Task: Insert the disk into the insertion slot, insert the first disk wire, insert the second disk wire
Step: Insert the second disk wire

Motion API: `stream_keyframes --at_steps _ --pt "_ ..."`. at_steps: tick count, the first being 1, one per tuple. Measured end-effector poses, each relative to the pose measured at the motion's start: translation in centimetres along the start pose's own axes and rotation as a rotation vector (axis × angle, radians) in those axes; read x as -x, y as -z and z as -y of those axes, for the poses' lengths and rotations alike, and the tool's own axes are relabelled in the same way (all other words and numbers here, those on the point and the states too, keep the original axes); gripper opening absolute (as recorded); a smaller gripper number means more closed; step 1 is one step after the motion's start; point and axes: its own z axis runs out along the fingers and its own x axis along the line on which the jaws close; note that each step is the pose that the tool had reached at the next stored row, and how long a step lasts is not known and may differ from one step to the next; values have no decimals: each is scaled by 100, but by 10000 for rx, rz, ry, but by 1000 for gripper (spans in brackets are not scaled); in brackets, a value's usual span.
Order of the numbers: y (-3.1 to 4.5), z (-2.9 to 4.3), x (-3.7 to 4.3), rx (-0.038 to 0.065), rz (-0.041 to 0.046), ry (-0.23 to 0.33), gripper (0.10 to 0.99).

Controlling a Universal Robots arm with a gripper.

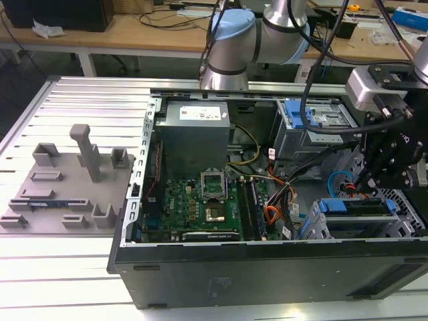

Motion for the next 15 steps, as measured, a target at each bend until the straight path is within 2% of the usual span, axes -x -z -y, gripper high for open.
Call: stream_keyframes --at_steps 6,15 --pt "-1 0 -1 0 4 0 161" --pt "-15 4 -61 0 3 0 161"
